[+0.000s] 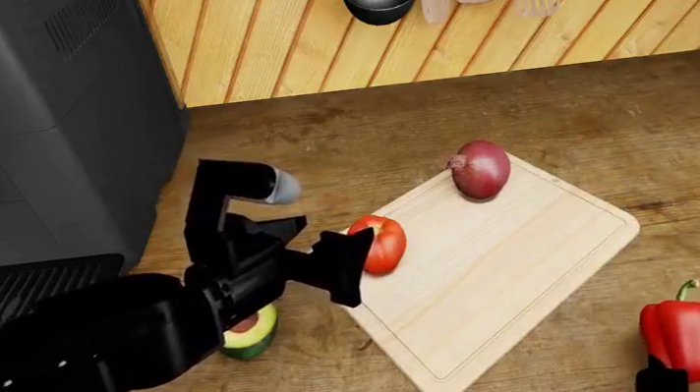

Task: Place the avocado, onion, tomato and bell pepper on the cutting board.

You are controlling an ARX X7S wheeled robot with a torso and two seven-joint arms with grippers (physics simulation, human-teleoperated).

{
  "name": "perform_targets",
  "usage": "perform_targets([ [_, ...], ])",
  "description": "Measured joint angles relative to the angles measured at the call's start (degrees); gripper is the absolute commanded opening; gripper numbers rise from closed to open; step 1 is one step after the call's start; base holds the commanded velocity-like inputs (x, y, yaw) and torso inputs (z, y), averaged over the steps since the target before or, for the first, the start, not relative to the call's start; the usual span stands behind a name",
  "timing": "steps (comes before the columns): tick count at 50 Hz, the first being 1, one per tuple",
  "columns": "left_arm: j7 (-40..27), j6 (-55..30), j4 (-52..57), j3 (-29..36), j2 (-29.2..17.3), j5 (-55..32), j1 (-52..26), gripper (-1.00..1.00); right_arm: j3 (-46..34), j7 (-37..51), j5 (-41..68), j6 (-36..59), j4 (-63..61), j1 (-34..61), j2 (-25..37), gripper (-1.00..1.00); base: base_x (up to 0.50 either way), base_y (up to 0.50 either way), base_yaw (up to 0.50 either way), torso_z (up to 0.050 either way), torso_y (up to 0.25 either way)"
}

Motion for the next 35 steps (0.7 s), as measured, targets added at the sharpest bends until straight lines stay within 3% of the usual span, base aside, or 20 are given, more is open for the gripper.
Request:
perform_targets([
  [14,-2.81,-0.28,3.32,-1.77,-1.57,-2.73,0.38,1.00,-3.92,1.39,1.63,-3.26,-1.57,8.31,5.13,-1.00,0.00,0.00,0.00,0.000,0.000],
  [35,-15.39,-1.33,14.07,-7.06,-6.85,-13.82,2.73,1.00,-18.49,-6.61,-4.39,-0.29,3.85,28.52,5.51,-1.00,0.00,0.00,0.00,0.000,0.000],
])
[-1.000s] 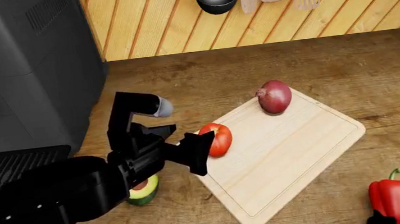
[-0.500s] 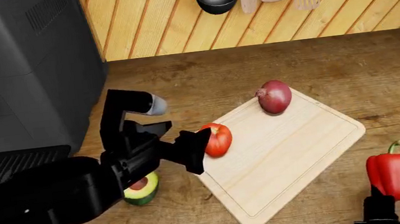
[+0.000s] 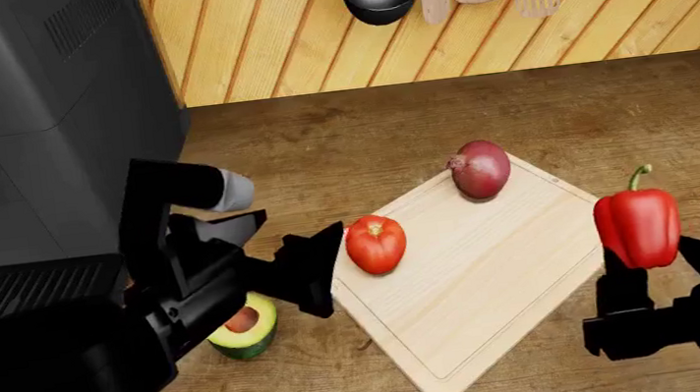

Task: Place the avocado, onion, tomato and bell pepper on the cutting board.

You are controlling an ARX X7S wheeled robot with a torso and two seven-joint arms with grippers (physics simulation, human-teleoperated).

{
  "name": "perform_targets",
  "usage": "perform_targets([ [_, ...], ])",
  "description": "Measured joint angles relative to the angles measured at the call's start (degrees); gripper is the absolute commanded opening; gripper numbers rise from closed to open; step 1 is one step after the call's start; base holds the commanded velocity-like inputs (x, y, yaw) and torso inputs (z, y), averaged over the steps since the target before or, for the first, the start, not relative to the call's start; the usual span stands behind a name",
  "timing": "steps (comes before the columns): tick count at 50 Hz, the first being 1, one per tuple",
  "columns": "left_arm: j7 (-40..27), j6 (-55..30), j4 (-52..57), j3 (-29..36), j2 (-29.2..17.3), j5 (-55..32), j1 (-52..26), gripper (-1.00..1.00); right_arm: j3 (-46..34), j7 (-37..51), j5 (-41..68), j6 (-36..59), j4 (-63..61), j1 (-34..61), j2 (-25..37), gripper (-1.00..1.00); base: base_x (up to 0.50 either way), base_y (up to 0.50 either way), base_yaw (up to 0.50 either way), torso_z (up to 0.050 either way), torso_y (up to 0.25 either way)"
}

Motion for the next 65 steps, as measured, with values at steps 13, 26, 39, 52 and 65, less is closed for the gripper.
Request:
perform_targets([
  [13,-7.18,1.58,4.88,-3.67,-3.77,-7.12,3.87,1.00,-6.65,-4.52,-3.69,3.04,3.47,9.40,-2.07,-1.00,0.00,0.00,0.00,0.000,0.000],
  [26,-12.55,4.73,8.17,-7.74,-7.20,-13.33,8.30,1.00,-10.37,-8.02,-6.85,5.11,5.82,14.77,-4.07,-1.00,0.00,0.00,0.00,0.000,0.001],
  [39,-17.21,9.03,10.79,-12.10,-9.76,-19.11,14.28,1.00,-11.59,-11.36,-9.70,5.86,6.75,16.26,-5.32,-1.00,0.00,0.00,0.00,0.000,0.000],
  [52,-21.00,12.64,13.55,-15.75,-11.72,-23.31,19.01,1.00,-11.47,-13.60,-11.39,5.66,6.61,15.92,-5.54,-1.00,0.00,0.00,0.00,0.001,0.000],
  [65,-22.83,15.40,14.69,-19.49,-12.79,-24.61,25.44,1.00,-12.15,-14.75,-12.14,5.77,6.83,16.64,-5.74,-1.00,0.00,0.00,0.00,0.000,0.001],
])
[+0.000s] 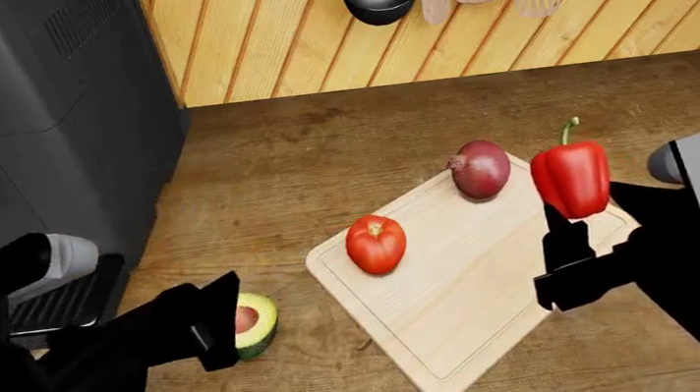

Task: Place the avocado, onion, tomato and bell pepper on the cutting board.

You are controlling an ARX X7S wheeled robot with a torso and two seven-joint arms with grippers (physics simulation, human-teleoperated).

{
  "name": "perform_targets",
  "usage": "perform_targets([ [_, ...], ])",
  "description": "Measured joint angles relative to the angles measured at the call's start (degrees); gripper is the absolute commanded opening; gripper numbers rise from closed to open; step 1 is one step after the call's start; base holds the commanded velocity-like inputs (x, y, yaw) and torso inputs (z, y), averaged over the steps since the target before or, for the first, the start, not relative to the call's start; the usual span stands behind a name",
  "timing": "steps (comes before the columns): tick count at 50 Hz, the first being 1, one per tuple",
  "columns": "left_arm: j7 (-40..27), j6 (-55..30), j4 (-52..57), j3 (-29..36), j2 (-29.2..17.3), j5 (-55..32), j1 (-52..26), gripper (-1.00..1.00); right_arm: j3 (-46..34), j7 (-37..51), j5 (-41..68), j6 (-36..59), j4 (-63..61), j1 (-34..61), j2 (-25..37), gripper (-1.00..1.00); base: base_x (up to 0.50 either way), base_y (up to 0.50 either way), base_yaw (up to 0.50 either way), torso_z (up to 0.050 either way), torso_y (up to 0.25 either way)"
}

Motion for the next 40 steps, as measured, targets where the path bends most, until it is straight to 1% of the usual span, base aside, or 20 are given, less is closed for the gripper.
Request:
perform_targets([
  [22,-0.26,1.17,-0.13,-1.96,-0.12,1.17,6.17,1.00,-0.91,-1.85,-1.76,-0.19,0.24,0.15,-0.44,-1.00,0.00,0.00,0.00,0.000,0.000],
  [30,0.02,0.23,-1.56,-0.41,0.13,2.67,5.74,1.00,-0.86,-2.07,-2.22,-0.60,0.06,-0.61,-0.43,-1.00,0.00,0.00,0.00,0.000,0.000],
  [40,0.12,-1.52,-4.08,3.00,0.95,4.09,3.25,1.00,-0.70,-3.33,-3.69,-1.14,0.32,-1.76,-0.57,-1.00,0.00,0.00,0.00,0.000,0.000],
])
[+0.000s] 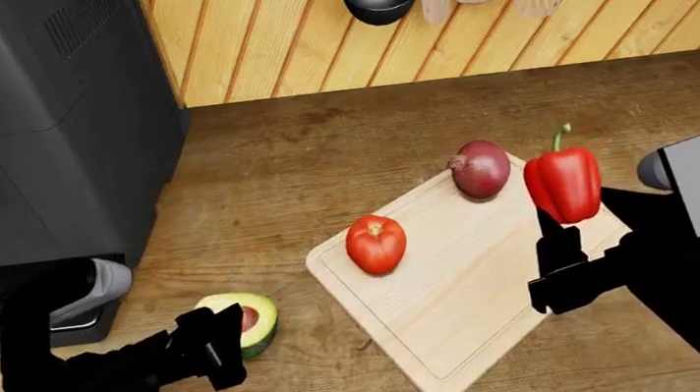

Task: Place the avocado, onion, tomato and bell pepper on the cutting board.

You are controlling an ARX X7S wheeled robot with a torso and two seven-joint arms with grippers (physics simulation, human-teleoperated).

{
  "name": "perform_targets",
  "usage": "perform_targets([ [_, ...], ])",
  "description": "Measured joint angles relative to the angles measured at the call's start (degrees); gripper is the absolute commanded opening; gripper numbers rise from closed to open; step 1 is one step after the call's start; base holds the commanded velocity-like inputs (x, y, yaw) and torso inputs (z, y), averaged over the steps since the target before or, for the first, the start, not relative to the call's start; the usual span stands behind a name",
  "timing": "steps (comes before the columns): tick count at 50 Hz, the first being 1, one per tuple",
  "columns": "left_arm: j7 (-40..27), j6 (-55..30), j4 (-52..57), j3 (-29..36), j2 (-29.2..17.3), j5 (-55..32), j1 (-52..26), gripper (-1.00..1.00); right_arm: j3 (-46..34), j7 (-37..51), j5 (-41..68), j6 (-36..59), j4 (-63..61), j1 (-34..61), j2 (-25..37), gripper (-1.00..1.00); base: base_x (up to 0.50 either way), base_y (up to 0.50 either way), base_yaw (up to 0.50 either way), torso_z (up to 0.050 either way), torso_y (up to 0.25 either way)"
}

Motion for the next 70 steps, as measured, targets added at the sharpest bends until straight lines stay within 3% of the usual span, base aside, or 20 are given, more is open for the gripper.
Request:
perform_targets([
  [37,1.63,-2.47,-8.34,5.99,3.27,2.16,-5.28,1.00,-0.51,-1.23,-1.71,-0.98,0.59,-1.35,0.20,-1.00,0.00,0.00,0.00,0.000,0.000],
  [38,1.71,-2.47,-8.45,6.03,3.31,2.21,-5.34,-1.00,-0.54,-1.22,-1.71,-0.99,0.59,-1.34,0.21,-1.00,0.00,0.00,0.00,0.000,0.000],
  [70,4.19,-1.02,-5.10,4.40,3.00,-0.46,-5.96,-1.00,-1.01,-0.45,-0.98,-1.60,-0.26,-0.59,0.86,-1.00,0.00,0.00,0.00,0.000,0.000],
])
